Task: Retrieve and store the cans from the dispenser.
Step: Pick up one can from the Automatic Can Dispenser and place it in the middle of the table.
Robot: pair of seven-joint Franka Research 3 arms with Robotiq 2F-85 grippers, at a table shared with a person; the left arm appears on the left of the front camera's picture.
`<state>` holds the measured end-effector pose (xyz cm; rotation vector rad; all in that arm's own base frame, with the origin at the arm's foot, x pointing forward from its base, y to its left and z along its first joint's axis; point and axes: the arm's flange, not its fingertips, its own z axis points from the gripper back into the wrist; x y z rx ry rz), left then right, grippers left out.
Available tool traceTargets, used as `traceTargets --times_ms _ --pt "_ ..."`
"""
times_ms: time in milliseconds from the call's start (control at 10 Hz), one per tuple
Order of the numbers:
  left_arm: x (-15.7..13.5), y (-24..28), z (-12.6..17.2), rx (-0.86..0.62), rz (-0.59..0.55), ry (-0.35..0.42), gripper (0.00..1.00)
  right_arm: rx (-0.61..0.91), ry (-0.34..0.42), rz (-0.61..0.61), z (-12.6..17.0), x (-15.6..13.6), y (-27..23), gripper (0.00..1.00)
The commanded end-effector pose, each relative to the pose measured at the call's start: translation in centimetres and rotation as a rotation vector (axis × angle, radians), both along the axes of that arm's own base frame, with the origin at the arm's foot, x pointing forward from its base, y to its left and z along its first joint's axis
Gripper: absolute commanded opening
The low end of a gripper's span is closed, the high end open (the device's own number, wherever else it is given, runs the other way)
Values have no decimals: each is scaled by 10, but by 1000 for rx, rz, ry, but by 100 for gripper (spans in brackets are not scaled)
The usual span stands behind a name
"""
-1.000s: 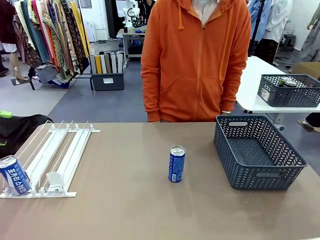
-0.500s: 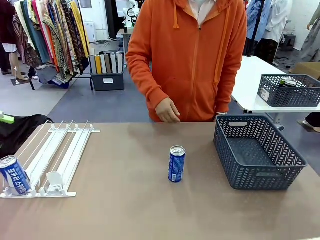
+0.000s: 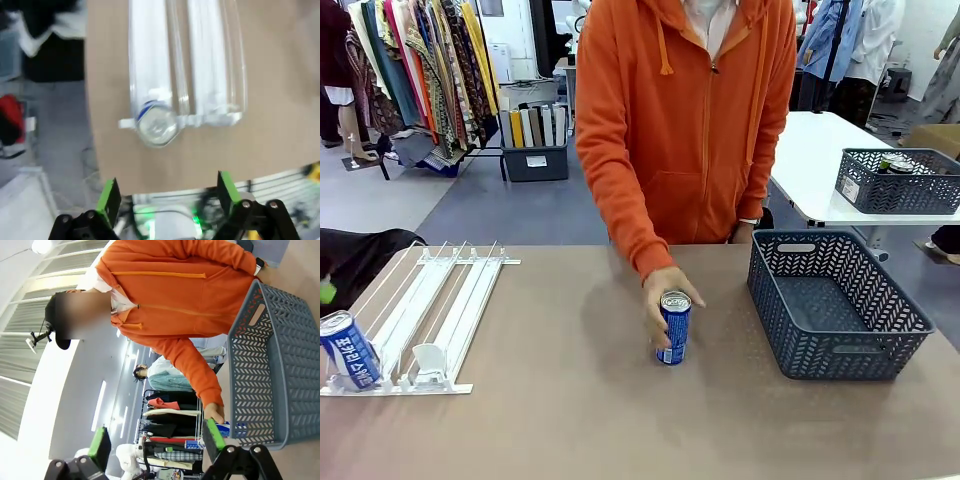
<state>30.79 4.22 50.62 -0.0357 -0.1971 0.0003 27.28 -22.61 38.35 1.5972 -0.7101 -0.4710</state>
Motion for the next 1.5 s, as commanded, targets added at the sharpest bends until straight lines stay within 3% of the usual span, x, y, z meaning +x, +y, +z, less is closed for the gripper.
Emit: traceTargets --times_ms 0,100,200,500,600,900,1400 --pt "5 -13 -21 114 -45 44 100 8 8 11 5 -2 0 100" --pt "12 -18 -21 72 4 0 100 8 8 11 5 -2 0 100" --pt "2 -11 -7 89 -32 33 100 8 8 11 5 -2 0 100" --pt "9 -19 -11 95 -46 37 100 8 8 11 5 -2 0 100" --pt "21 -20 -31 98 -71 55 100 8 8 11 5 -2 0 100" --pt "41 -11 -71 101 27 68 100 8 8 11 5 -2 0 100" --pt "52 -11 -100 41 26 149 100 8 8 11 5 -2 0 100"
